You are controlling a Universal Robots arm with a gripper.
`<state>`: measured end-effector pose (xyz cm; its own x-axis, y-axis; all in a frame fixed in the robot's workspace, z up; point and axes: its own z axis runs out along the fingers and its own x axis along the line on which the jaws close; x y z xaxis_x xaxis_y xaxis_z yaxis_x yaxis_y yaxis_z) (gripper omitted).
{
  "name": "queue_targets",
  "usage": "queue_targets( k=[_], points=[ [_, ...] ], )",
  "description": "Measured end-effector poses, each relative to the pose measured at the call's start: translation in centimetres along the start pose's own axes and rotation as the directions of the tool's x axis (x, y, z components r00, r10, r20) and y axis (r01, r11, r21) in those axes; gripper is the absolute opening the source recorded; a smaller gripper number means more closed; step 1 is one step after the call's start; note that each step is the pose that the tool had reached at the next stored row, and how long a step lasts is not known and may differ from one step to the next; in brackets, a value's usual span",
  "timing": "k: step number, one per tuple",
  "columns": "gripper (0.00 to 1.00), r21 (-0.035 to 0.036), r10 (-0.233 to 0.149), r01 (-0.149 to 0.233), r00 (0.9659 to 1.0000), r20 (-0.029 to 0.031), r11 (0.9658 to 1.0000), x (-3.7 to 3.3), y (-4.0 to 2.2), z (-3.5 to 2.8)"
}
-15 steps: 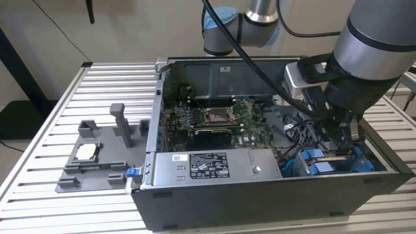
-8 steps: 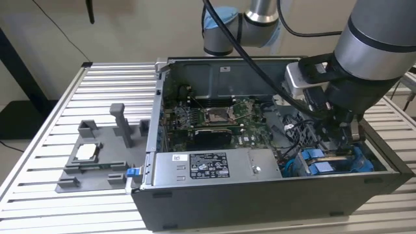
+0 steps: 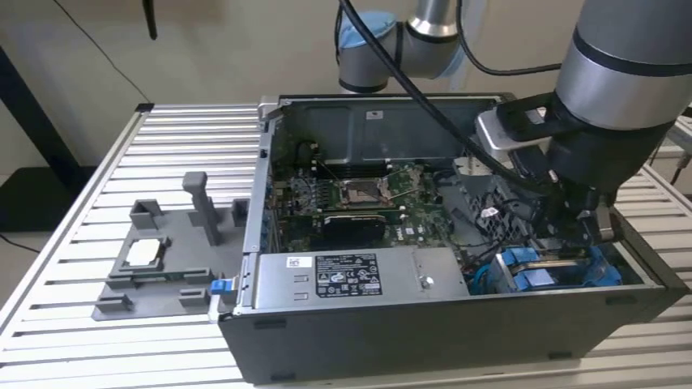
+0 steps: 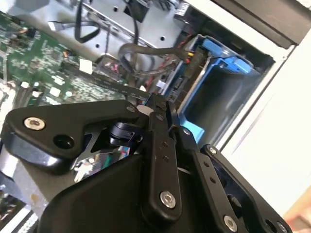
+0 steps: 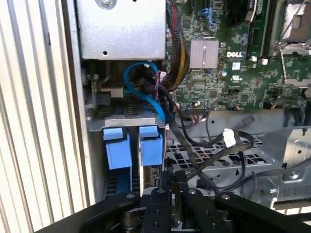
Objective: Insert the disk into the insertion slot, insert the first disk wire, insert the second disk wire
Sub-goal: 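Insert the second disk wire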
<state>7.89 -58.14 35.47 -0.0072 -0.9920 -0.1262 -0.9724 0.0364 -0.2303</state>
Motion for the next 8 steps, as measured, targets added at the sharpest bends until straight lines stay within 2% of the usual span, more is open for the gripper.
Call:
queue_targets(
  k=[1,2,3,4,5,8],
  points=[
    [0.16,0.0083,-0.005,0.005,0.9999,-0.0165,1.0,0.0,-0.01,0.0],
    [0.16,0.0159,-0.009,0.01,0.9995,-0.0301,0.9998,0.0,0.0,0.0],
    [0.16,0.0232,-0.013,0.014,0.999,-0.0423,0.9996,0.0,0.0,0.0],
    [0.16,0.0303,-0.016,0.017,0.9986,-0.0515,0.9994,0.0,0.0,0.01],
    [0.16,0.0374,-0.017,0.019,0.9984,-0.0545,0.9991,0.01,0.01,0.05],
    [0.16,0.0392,-0.017,0.02,0.9983,-0.0554,0.999,0.01,0.0,0.04]
  ],
)
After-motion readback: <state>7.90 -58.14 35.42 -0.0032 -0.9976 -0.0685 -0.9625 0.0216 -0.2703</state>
